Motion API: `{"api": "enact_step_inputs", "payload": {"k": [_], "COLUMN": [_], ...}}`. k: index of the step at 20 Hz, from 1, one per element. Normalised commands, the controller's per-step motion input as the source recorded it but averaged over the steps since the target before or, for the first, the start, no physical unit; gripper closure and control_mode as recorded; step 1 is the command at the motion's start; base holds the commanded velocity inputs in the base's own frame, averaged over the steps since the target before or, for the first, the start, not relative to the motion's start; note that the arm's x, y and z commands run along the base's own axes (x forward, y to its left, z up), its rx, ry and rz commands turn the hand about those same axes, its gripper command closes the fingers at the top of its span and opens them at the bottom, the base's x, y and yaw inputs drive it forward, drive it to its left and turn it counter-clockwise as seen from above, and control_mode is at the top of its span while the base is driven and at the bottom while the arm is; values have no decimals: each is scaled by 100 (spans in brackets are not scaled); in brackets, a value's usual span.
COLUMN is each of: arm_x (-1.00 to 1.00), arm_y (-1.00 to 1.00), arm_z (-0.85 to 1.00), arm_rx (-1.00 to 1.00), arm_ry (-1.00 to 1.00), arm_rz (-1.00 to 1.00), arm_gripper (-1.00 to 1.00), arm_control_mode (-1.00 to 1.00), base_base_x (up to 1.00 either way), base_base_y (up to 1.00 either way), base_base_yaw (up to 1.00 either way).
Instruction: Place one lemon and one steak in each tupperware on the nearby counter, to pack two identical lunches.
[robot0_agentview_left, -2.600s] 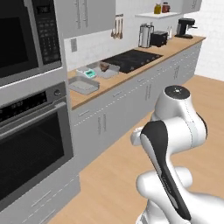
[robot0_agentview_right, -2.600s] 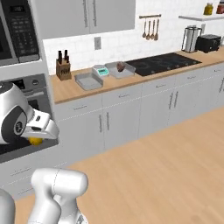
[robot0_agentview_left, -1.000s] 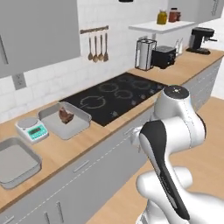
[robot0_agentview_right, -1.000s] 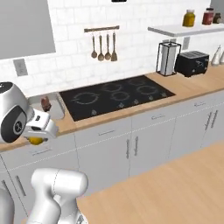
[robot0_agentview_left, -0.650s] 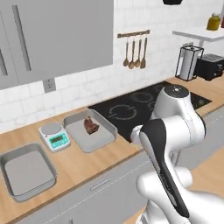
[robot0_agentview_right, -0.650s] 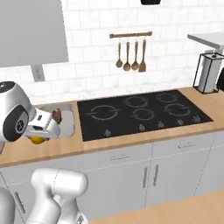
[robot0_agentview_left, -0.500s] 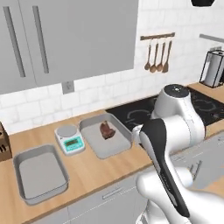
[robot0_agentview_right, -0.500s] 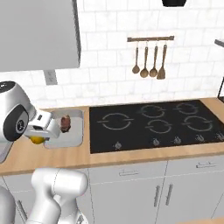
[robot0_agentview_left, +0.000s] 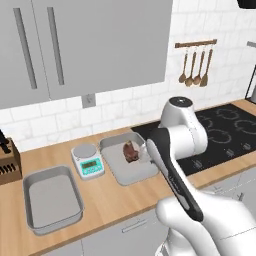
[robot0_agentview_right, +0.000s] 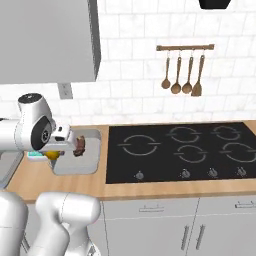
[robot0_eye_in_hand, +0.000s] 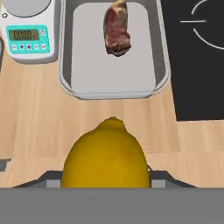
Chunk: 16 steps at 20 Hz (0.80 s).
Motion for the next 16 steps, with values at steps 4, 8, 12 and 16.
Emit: {"api": "enact_step_inputs", "payload": {"k": [4, 8, 12, 16], "arm_x": [100, 100, 100, 100], "arm_y": [59, 80, 51, 1], "arm_z": [-76, -57, -45, -55], "arm_rx": [-1, -5, -1, 0], "arm_ry": [9, 1, 0, 5], "arm_rz": [15, 0, 0, 0], "arm_gripper": [100, 100, 100, 100], "arm_control_mode": [-100, -100, -100, -100], "base_base_x": [0, 0, 0, 0], "base_base_y": [0, 0, 0, 0], "base_base_yaw": [0, 0, 0, 0]}}
